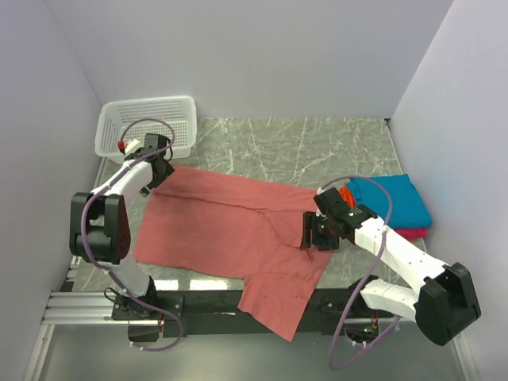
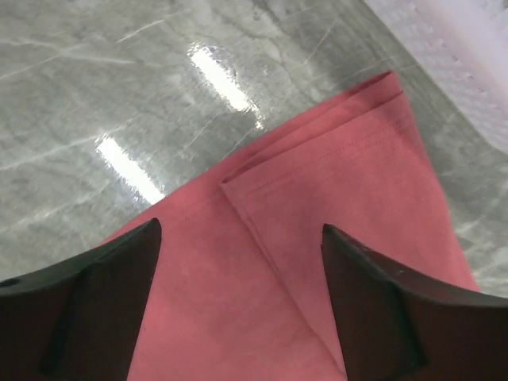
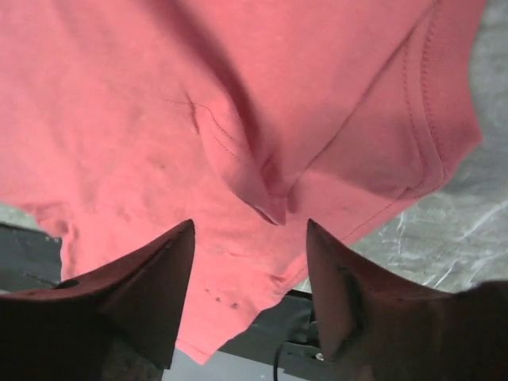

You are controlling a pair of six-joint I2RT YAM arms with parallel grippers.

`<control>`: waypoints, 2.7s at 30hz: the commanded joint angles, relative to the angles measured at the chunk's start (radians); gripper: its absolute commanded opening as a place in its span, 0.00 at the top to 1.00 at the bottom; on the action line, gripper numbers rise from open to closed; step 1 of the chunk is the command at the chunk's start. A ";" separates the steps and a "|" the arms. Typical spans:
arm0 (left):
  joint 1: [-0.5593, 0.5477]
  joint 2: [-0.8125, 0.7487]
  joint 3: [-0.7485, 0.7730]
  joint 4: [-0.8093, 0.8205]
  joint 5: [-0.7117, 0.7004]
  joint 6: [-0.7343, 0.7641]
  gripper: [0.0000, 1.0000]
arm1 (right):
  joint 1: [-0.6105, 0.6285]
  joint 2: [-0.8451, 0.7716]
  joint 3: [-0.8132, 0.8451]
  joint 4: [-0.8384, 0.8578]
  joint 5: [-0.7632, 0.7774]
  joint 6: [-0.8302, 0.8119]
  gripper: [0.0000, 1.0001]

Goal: Fold and stack the t-shirts
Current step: Fold the tshirt

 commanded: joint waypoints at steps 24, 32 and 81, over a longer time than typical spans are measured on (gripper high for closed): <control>-0.020 0.082 0.001 0.170 0.299 0.058 0.01 | -0.228 0.580 0.408 0.202 0.126 -0.065 0.15; -0.020 0.114 -0.037 0.160 0.293 0.022 0.01 | -0.294 0.797 0.562 0.163 0.118 -0.114 0.15; -0.222 -0.674 -0.640 -0.462 0.394 -0.603 0.00 | -0.351 0.138 0.304 0.380 0.113 -0.002 0.06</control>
